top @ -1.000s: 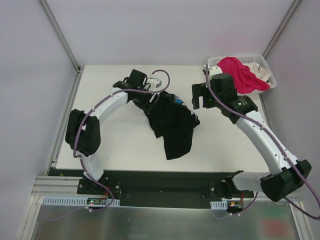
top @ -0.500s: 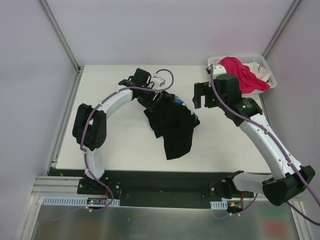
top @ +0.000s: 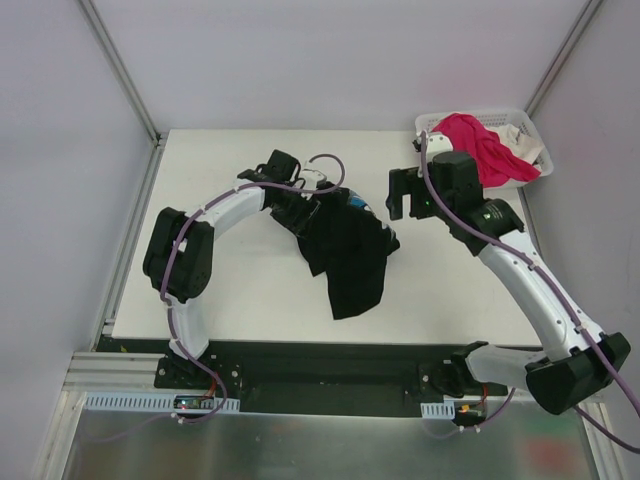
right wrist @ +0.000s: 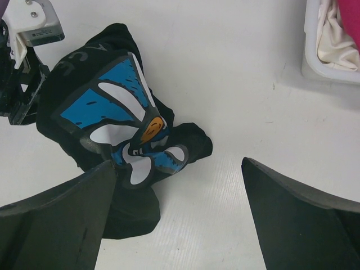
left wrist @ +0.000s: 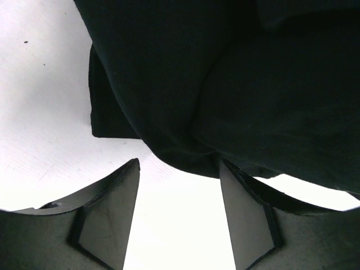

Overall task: Fold and stack the t-shirts
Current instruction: Flatten out the tshirt

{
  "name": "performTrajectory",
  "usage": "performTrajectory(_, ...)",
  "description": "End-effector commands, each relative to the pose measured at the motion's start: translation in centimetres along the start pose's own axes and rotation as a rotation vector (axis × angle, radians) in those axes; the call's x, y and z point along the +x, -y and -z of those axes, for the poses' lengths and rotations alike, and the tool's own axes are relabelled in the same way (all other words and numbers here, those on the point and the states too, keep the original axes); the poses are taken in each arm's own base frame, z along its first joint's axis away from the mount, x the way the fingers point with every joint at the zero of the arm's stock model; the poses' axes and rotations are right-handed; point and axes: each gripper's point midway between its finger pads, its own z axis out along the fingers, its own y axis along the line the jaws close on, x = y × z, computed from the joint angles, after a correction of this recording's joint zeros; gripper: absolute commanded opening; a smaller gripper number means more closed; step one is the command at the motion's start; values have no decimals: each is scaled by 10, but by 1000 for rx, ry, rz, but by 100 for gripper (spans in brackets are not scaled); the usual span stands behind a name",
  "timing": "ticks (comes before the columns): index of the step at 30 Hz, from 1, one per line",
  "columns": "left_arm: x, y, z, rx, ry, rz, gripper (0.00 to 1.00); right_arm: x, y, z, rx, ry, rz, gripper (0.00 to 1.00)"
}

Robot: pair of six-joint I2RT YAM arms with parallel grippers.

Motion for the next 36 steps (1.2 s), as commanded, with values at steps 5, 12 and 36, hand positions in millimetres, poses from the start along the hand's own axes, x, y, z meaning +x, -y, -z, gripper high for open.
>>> performTrajectory(5, -24, 6, 1, 18, 52, -4, 45, -14, 1, 18, -21, 91, -23, 96)
performTrajectory(12, -17, 11, -12, 35, 18, 2, 60, -18, 5, 25, -17, 117, -34, 96)
performTrajectory(36, 3, 4, 1, -60, 3, 33, 0, -3, 7, 2, -4, 59, -32, 96)
